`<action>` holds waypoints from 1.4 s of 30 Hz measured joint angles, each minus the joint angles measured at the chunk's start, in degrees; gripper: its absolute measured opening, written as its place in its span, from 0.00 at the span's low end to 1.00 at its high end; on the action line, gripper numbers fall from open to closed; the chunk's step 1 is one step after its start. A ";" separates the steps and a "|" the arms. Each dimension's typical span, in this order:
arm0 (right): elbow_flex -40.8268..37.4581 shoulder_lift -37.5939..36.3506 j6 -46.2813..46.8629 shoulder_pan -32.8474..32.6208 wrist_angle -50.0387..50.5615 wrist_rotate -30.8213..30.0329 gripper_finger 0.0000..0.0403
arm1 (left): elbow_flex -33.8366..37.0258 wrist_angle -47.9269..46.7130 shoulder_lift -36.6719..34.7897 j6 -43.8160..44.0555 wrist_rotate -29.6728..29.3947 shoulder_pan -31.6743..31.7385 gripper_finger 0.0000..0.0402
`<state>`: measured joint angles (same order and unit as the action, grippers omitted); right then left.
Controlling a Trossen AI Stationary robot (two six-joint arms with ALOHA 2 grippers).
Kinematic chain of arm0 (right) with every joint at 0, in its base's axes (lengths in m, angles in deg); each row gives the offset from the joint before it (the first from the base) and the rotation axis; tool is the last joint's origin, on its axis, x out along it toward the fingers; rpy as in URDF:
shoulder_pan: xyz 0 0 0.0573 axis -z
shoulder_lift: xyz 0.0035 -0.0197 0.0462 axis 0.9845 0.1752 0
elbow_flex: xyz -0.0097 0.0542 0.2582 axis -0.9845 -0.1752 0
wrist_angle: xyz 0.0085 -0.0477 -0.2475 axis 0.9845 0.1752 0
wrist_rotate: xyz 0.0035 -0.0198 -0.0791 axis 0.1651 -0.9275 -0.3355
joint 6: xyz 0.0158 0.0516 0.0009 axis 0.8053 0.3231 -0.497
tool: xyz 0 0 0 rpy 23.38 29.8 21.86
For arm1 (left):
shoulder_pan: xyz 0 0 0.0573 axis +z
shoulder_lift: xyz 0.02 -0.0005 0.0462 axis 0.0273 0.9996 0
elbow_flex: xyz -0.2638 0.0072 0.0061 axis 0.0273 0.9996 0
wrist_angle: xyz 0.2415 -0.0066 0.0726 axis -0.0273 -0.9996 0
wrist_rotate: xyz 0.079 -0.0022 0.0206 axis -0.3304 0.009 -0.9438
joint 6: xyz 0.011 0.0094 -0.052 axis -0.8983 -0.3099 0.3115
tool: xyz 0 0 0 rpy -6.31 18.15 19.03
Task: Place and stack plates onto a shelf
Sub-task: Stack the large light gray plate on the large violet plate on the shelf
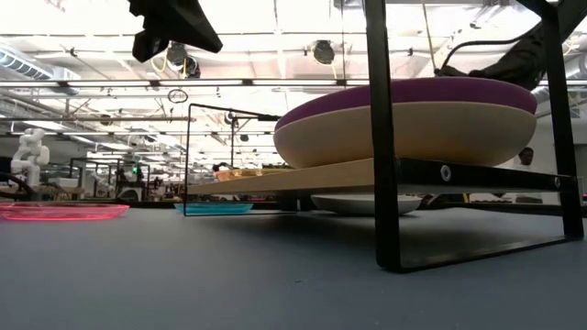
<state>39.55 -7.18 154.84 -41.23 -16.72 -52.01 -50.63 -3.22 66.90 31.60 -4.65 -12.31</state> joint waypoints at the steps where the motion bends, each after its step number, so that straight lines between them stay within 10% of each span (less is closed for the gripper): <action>1: -0.66 0.00 0.65 0.00 -0.95 -0.02 0.32 | 0.00 0.00 0.02 -0.34 0.00 0.15 0.06; 23: -5.78 0.00 0.72 -0.11 -8.63 -3.37 0.01 | 0.00 -0.03 0.02 -0.91 0.00 1.17 0.06; 42: -5.80 1.03 -1.68 -0.15 -9.01 -5.99 0.14 | 0.00 -0.04 0.02 -0.82 0.00 1.17 0.06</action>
<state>33.75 -6.15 153.15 -41.38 -25.73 -57.99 -50.63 -3.26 66.92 30.78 -4.65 -11.14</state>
